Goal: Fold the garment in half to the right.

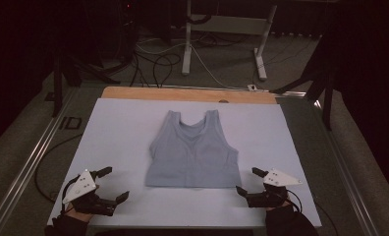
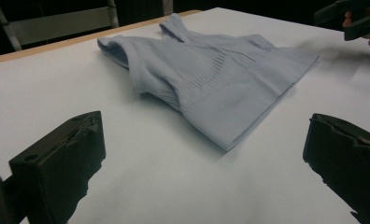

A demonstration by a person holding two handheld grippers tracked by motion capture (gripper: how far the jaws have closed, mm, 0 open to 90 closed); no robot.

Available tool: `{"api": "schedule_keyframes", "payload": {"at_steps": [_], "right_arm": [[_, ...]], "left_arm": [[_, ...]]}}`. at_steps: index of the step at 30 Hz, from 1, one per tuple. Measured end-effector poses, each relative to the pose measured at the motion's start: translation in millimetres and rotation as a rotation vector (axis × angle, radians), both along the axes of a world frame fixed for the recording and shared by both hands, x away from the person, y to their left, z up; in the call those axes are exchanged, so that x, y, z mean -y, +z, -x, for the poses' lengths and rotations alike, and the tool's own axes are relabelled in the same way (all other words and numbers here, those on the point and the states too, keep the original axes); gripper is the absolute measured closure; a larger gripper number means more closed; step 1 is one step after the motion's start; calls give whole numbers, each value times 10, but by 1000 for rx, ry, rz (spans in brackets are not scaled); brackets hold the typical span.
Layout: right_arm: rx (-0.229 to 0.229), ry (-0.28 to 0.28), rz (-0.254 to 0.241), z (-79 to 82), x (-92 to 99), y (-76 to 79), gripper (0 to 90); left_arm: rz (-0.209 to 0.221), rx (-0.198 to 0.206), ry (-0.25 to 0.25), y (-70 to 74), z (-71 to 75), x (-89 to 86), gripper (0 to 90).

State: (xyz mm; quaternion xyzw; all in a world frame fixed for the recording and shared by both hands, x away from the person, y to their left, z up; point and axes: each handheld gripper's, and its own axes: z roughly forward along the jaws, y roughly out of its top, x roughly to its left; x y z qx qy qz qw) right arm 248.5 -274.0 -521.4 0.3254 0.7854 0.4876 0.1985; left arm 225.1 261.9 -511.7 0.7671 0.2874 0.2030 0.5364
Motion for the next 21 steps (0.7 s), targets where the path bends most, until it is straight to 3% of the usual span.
{"api": "schedule_keyframes", "payload": {"at_steps": [10, 21], "right_arm": [[-5, -20, -32, 3, 35, 41, 87], [-18, 10, -31, 8, 0, 71, 85]], "left_arm": [[9, -9, -16, 6, -23, 15, 0], [-1, -32, -57, 25, -31, 117, 0]]}}
